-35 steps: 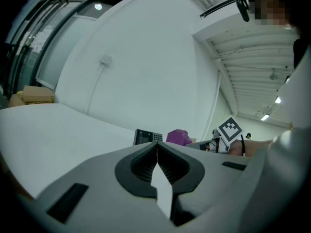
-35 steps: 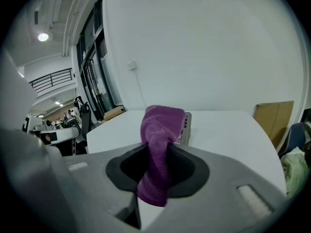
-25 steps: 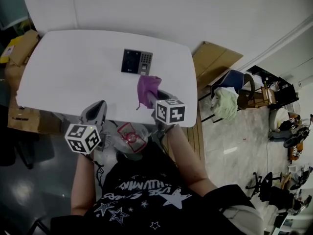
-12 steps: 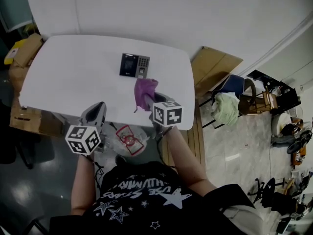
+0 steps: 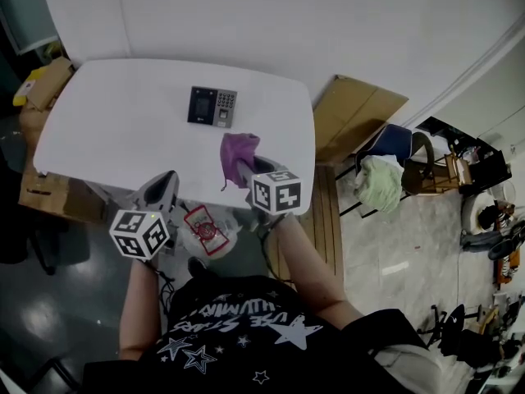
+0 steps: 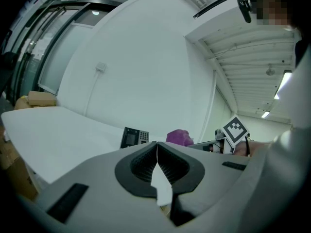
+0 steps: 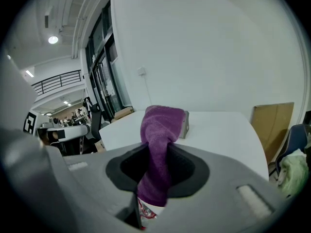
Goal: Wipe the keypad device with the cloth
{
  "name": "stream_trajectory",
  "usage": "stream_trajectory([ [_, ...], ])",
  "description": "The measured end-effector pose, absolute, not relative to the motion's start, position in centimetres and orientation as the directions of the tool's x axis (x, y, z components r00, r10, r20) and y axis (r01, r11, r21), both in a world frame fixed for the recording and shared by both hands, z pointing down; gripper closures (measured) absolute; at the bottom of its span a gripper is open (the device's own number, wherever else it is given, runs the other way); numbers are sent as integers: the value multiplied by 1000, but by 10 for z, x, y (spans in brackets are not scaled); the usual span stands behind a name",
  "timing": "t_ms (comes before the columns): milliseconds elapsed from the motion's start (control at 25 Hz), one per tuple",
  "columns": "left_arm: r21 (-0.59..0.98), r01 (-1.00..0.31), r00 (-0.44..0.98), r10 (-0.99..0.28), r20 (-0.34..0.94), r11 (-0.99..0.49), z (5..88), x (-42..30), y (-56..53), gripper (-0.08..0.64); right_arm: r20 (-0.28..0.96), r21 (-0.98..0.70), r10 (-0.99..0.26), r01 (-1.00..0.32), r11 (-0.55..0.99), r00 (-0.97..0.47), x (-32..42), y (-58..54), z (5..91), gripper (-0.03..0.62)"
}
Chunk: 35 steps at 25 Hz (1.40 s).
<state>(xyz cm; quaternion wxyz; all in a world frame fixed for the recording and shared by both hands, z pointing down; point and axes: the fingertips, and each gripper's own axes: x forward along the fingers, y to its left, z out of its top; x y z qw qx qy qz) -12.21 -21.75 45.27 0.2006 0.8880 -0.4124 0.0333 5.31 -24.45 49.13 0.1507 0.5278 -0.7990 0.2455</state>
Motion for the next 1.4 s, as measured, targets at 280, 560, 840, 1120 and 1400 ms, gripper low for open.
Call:
stream_trajectory([
  [280,306,-761,641,-735,222,-571,448,-89,-187,551,481,-248,-762,-901,355,-433,79,-220,490,494],
  [560,298,-789,604,-766,220,-536,443,-66,-155,551,462,-257,-747,-878,404,-478,98,-196,484,494],
  [840,303,-808,576,-787,222,-505,444,-47,-116,551,458,-261,-727,-859,441,-512,113,-163,483,494],
  [1120,298,-813,568,-793,220,-500,442,-24,-80,551,455,-259,-730,-860,438,-509,139,-125,484,494],
  [1400,290,-820,559,-799,221,-494,440,-13,-45,551,455,-247,-720,-851,464,-524,151,-90,480,494],
])
